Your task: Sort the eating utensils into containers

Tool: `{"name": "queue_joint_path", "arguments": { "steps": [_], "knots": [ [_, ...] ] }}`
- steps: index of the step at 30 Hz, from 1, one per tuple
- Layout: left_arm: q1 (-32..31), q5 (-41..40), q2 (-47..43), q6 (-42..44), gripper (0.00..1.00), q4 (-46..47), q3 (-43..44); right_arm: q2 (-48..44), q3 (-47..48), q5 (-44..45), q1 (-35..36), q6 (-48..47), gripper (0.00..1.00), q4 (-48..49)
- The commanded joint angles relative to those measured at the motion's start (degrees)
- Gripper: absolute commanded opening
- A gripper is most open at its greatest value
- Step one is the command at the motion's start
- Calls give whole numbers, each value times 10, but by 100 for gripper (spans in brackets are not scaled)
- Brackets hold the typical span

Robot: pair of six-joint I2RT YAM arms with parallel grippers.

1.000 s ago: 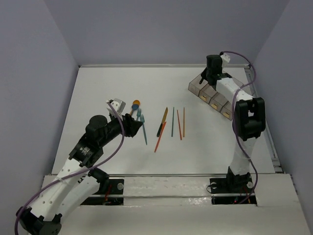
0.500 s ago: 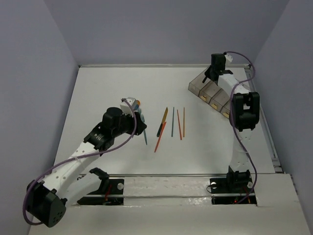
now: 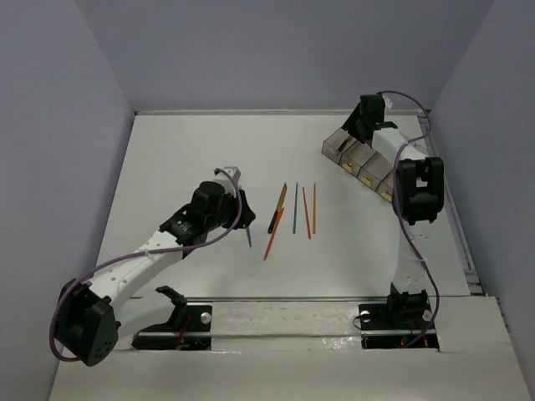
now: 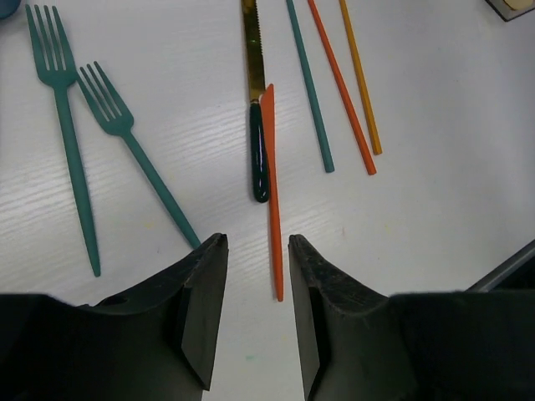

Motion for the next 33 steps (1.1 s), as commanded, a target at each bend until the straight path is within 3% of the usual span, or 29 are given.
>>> {"name": "queue_joint_path", "arguments": {
  "steps": [1, 7, 13, 17, 23, 33],
  "knots": [
    [-16, -36, 38, -33, 34, 68, 21, -112, -52, -59, -5, -18, 53, 46],
    [-61, -109, 154, -33, 29, 107, 52, -303, -240, -159, 19, -42, 52, 130],
    [-66, -138, 227, -19, 28, 149, 80, -490, -401, -178, 82, -55, 51, 161],
    [-71, -130, 274, -1, 28, 152, 99, -566, -498, -164, 143, -69, 51, 158],
    [-83, -101, 310, 14, 28, 157, 107, -624, -570, -178, 159, -64, 51, 160],
    [-89, -100, 357, 23, 30, 160, 123, -632, -623, -198, 164, -72, 51, 167]
  ]
}}
